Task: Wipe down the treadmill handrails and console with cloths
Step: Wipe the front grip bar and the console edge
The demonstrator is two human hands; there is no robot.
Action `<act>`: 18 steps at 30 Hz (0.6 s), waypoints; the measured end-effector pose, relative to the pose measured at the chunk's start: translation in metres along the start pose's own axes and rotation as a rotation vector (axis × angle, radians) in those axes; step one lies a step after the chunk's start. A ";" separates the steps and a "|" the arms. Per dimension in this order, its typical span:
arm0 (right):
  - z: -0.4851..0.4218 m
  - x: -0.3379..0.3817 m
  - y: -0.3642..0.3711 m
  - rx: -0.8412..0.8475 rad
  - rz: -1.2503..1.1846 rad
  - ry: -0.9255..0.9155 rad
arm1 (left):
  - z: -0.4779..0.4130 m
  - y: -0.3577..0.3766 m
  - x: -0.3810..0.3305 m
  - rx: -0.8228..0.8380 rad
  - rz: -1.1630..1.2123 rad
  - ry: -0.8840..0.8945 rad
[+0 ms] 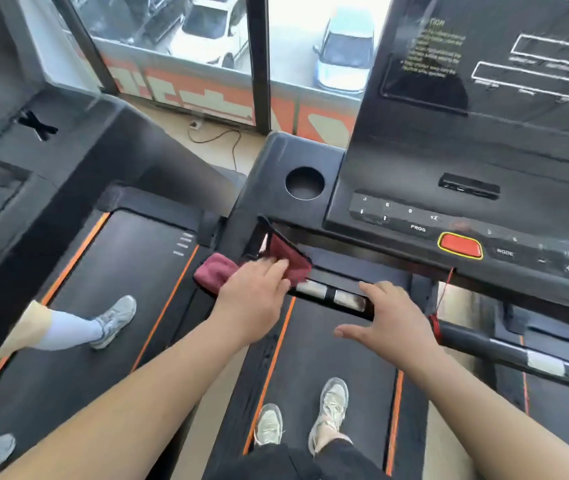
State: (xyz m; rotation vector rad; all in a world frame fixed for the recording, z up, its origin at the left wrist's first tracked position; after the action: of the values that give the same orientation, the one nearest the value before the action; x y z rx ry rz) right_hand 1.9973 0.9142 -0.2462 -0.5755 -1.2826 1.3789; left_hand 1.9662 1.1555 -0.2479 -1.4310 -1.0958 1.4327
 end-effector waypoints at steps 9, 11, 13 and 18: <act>0.021 -0.046 -0.014 -0.032 0.202 0.081 | -0.027 0.032 0.003 0.032 -0.182 0.014; 0.015 -0.051 -0.016 -0.021 0.241 0.053 | -0.030 0.039 -0.009 -0.039 -0.098 -0.146; 0.010 -0.053 -0.016 0.002 0.234 0.037 | -0.028 0.048 -0.025 -0.114 0.015 -0.389; 0.002 -0.053 -0.017 0.028 0.264 0.009 | -0.016 0.076 -0.098 -0.215 0.086 -0.241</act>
State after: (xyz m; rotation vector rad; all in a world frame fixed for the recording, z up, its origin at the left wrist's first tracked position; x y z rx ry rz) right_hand 2.0165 0.8617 -0.2474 -0.7511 -1.2088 1.6058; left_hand 1.9872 1.0402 -0.2921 -1.4963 -1.3890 1.6200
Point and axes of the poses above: each hand's wrist, its own z-axis away from the middle knuckle, its own y-axis out of the palm, x = y × z, the point moved 4 cm from there along -z, towards the middle knuckle, and after that the axes turned 6 degrees about -y, right-handed, at the moved point
